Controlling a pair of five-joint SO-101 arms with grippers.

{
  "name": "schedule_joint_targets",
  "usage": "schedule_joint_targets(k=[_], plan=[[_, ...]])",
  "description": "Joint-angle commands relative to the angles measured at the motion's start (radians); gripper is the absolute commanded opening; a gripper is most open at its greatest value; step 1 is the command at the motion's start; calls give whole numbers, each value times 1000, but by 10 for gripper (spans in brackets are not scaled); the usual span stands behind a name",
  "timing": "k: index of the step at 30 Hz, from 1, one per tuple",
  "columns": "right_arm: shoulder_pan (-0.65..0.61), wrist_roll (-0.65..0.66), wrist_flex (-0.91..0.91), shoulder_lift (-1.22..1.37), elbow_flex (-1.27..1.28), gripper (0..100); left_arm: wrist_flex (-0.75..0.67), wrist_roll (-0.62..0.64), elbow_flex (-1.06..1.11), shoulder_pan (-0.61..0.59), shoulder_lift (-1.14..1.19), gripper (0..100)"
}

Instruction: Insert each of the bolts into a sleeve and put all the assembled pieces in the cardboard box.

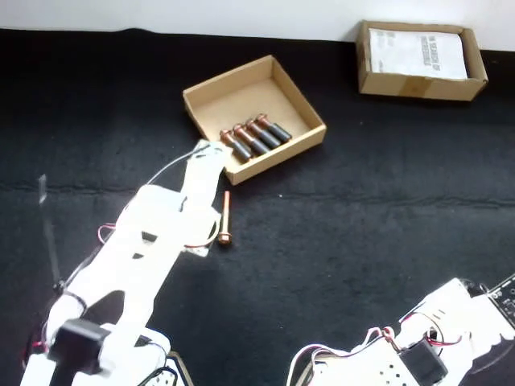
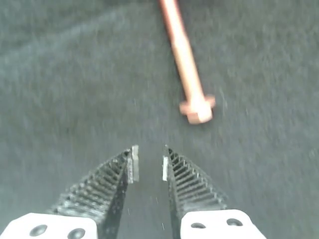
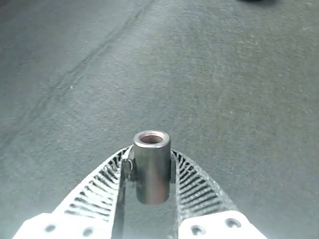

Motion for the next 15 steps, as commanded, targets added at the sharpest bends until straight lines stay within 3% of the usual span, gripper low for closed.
schedule_joint_targets(k=[1,5,8,15], plan=[[30,0,-21,-24,19,8,-123,-8,-38,-18,35,98],[45,0,-21,-24,68,8,-242,-18,-38,-39,85,72],[65,0,-21,-24,79,8,-298,-127,-35,-33,142,8],[79,0,-107,-24,101,8,-311,-161,-58,-25,217,8]])
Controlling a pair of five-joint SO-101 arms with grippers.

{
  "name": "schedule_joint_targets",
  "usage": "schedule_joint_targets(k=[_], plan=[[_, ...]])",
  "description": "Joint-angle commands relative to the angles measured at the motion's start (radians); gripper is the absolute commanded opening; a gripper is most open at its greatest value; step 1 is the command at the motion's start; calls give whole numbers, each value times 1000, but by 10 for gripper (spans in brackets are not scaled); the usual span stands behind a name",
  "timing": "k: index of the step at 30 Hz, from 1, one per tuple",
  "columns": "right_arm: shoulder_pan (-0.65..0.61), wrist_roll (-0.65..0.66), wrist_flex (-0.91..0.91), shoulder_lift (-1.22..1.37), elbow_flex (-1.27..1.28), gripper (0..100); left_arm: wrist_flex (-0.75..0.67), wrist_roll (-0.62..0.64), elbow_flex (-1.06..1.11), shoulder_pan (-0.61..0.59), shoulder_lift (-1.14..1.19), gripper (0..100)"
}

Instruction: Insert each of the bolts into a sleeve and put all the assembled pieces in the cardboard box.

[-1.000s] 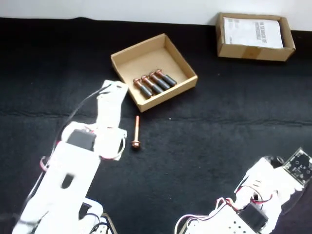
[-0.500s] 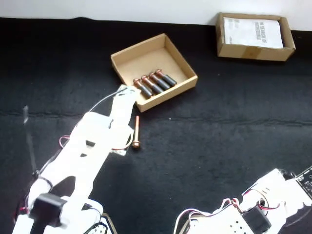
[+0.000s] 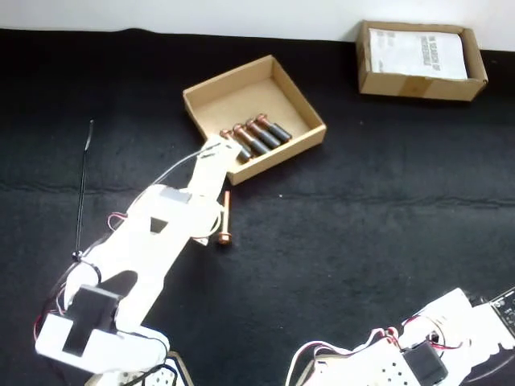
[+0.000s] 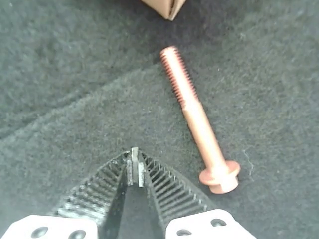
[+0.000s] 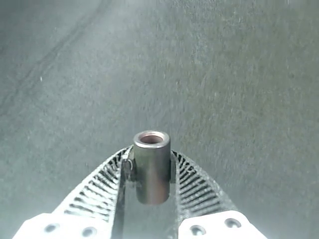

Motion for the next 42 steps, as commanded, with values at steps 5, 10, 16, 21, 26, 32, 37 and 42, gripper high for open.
schedule_joint_targets(k=[5,10,16,21,26,32,37,42], plan=[[10,0,-116,-24,56,8,-5,-5,-47,91,8,8],[10,0,-116,-24,87,8,-3,-3,-47,237,8,8],[10,0,-116,-24,87,8,-12,-3,-65,375,10,8],[12,0,-116,-24,87,8,-233,-3,-90,403,15,8],[12,0,-116,-24,88,8,-531,-8,-127,361,153,8],[12,0,-116,-24,101,8,-546,-9,-285,274,272,8],[12,0,-116,-24,148,8,-546,-9,-404,229,271,8],[8,-3,-116,-24,156,8,-448,-124,-478,208,252,8]])
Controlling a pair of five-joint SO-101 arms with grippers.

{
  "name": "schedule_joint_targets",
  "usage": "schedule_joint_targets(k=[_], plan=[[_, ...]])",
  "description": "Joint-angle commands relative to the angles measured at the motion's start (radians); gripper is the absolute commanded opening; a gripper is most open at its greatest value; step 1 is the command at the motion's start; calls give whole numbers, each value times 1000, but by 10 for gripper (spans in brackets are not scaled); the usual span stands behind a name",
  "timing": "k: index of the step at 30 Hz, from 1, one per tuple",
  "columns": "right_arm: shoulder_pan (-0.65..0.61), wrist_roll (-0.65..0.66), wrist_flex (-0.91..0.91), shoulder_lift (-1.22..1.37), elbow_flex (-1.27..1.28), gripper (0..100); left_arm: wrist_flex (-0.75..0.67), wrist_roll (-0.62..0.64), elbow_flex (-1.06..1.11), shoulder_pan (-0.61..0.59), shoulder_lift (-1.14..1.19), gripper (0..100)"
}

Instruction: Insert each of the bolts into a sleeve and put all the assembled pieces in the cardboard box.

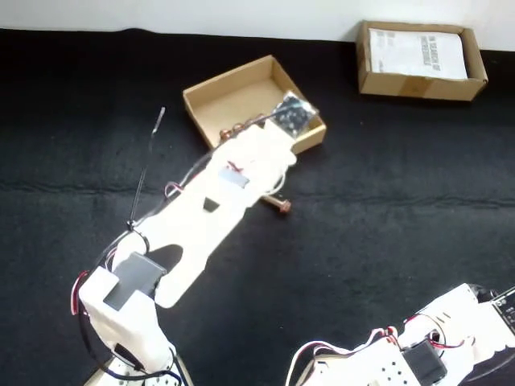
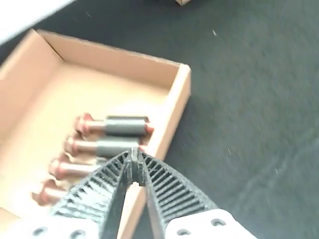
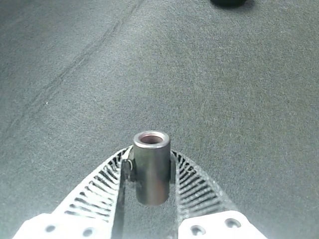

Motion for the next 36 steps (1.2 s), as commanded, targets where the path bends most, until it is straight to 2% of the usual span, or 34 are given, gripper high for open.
schedule_joint_targets(k=[1,4,9,11,14,16,19,25,36], plan=[[5,-3,-21,-24,127,8,126,-157,-71,-10,-45,8],[-1,-6,-22,-24,128,8,342,-339,-74,24,-148,10],[-1,-8,-22,-24,130,8,672,-801,-45,113,-348,11],[-2,-8,-22,-24,133,8,726,-908,10,142,-397,11],[-2,-2,-22,-24,142,8,718,-1010,97,154,-444,12],[-4,-2,-22,-24,142,8,707,-1034,133,156,-456,48],[-38,-2,-18,-22,142,8,680,-1002,162,157,-453,109],[-94,-3,-18,-22,142,8,546,-999,209,116,-392,111],[-101,2,-16,-22,142,8,336,-1034,196,101,-182,126]])
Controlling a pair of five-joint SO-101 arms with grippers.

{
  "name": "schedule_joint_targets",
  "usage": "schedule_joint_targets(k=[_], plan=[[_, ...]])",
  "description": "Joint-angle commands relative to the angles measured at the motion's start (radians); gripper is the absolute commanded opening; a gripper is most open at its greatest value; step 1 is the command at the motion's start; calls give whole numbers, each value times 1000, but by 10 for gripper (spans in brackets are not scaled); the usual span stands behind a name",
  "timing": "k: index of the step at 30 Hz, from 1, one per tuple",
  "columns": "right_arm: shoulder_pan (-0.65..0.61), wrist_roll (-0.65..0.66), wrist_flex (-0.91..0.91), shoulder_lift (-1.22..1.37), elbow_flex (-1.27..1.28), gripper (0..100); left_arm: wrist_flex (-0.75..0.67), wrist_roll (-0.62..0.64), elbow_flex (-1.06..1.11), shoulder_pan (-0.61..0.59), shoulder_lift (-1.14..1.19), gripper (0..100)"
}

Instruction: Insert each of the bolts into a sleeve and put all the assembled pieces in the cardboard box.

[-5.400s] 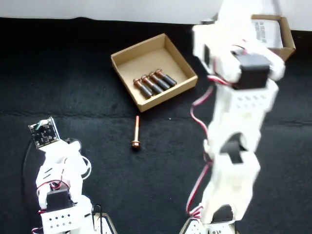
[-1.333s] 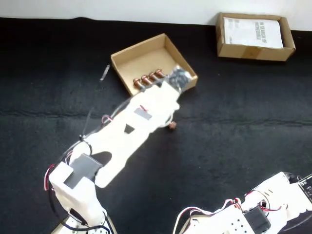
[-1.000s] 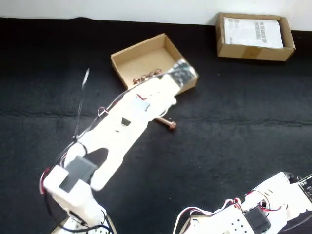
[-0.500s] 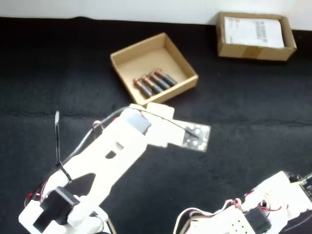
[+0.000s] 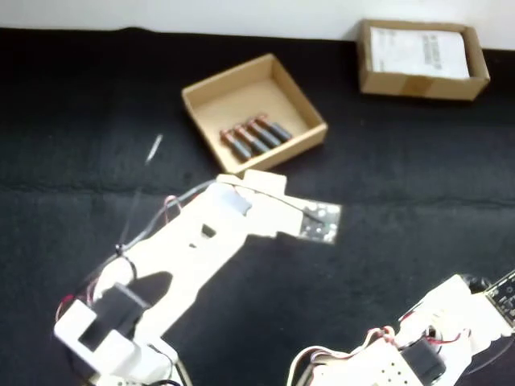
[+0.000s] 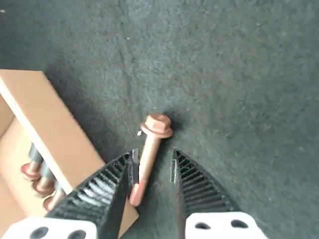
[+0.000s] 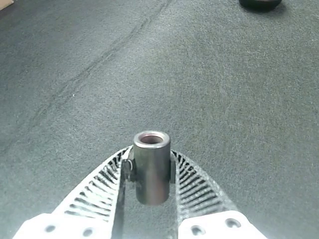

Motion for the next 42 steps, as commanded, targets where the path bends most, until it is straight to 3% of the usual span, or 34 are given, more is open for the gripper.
schedule_joint_targets(k=[1,20,24,27,32,39,42], plan=[[-10,2,-16,-22,142,8,-57,-8,-25,-4,33,126],[-10,29,-15,-22,142,8,-61,-11,-283,-31,337,107],[-10,29,-15,-22,142,8,-61,-166,-315,-39,420,2],[-10,28,-15,-21,142,8,-61,-207,-328,-45,444,8],[-76,28,-18,-22,142,8,-61,-31,-374,-45,430,8],[-266,26,-22,-24,139,8,-58,514,-521,-54,274,9],[-335,26,-22,-24,139,8,-54,632,-524,-54,202,9]])
